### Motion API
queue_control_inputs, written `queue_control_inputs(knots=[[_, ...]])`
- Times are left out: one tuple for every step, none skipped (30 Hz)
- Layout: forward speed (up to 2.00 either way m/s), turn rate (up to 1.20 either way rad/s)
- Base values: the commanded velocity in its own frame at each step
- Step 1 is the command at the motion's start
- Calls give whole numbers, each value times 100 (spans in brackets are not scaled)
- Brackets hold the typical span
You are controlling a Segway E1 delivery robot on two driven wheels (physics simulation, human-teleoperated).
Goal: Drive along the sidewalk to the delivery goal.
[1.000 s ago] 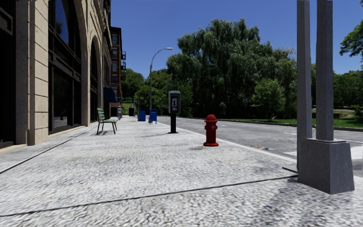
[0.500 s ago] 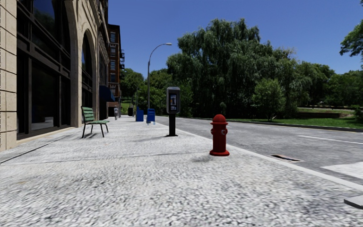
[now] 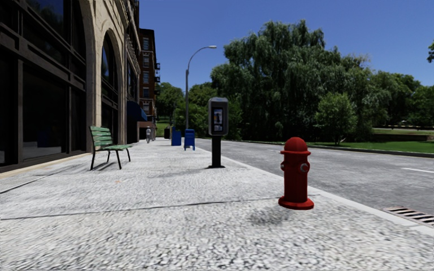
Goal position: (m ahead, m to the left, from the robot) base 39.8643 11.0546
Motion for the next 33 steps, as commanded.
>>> queue_control_inputs(knots=[[200,27],[200,27],[200,27],[200,27],[200,27],[200,27],[200,27],[200,27],[200,31],[200,34],[200,34],[200,36],[200,36],[200,36],[200,36],[200,36],[200,37],[200,37],[200,37],[200,37],[200,37],[200,37],[200,37],[200,37],[200,37],[200,37],[200,37],[200,0],[200,0],[200,0],[200,0],[200,0],[200,0]])
